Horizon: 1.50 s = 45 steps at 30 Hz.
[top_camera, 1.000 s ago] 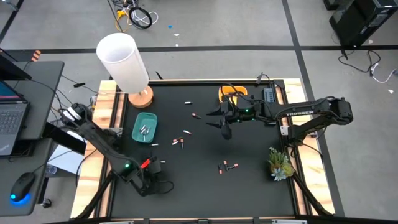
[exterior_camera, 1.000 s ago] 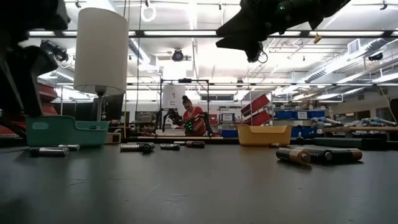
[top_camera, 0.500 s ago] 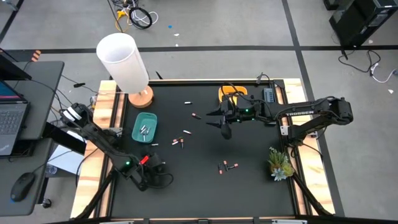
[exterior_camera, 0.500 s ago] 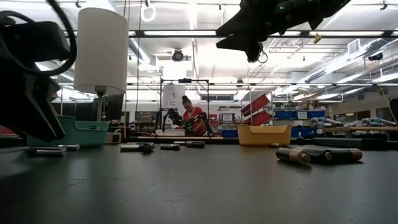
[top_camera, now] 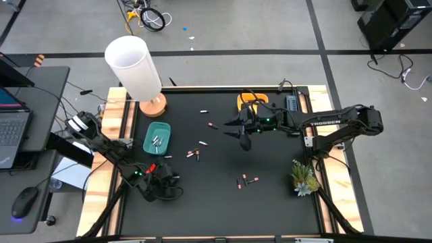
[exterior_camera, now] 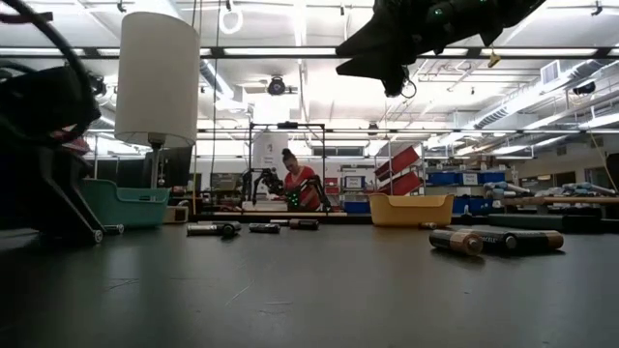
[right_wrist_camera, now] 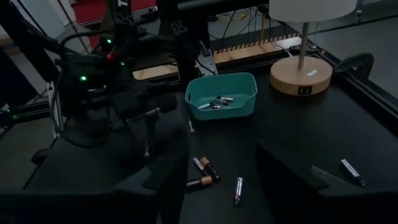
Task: Sort batteries
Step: Put the silver battery into the green bin
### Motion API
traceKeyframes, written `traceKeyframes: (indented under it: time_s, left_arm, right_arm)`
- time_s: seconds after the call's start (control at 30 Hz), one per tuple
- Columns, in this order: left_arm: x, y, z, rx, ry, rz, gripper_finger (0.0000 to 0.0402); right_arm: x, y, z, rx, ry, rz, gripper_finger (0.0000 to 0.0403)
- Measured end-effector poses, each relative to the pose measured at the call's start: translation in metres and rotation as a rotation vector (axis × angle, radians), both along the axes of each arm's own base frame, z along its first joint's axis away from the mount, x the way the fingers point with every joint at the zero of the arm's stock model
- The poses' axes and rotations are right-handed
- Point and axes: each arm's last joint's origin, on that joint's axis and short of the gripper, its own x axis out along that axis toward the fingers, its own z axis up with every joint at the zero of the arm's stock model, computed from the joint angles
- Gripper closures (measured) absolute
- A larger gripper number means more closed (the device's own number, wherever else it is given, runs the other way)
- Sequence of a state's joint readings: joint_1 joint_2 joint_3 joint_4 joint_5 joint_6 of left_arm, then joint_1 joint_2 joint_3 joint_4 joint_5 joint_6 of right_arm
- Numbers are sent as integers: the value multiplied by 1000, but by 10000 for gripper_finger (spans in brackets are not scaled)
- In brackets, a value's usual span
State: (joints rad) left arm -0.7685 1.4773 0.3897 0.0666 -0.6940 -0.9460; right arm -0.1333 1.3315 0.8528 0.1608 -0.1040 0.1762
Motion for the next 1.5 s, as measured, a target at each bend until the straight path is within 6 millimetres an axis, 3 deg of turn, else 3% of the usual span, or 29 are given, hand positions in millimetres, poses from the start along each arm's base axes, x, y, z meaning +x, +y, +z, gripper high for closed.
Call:
traceKeyframes:
  time_s: [0.37,0.6,0.93,1.17,1.37,1.5]
  left_arm:
    - [-11,9,-12,42,6,-105,365]
    - [-7,10,-11,40,10,-92,365]
    - [17,5,8,70,-81,-4,365]
    - [33,12,18,79,-137,93,365]
    - [57,14,46,96,-173,161,365]
    - [63,35,81,117,-53,321,365]
  right_arm:
    - [3,-3,12,0,-14,-14,219]
    - [2,-10,17,-5,-10,-41,220]
    - [3,-11,22,-43,-8,-32,220]
    - [3,-11,21,-43,-6,-31,220]
    - [3,-11,21,-70,3,-19,220]
    - [3,-10,21,-89,2,-6,220]
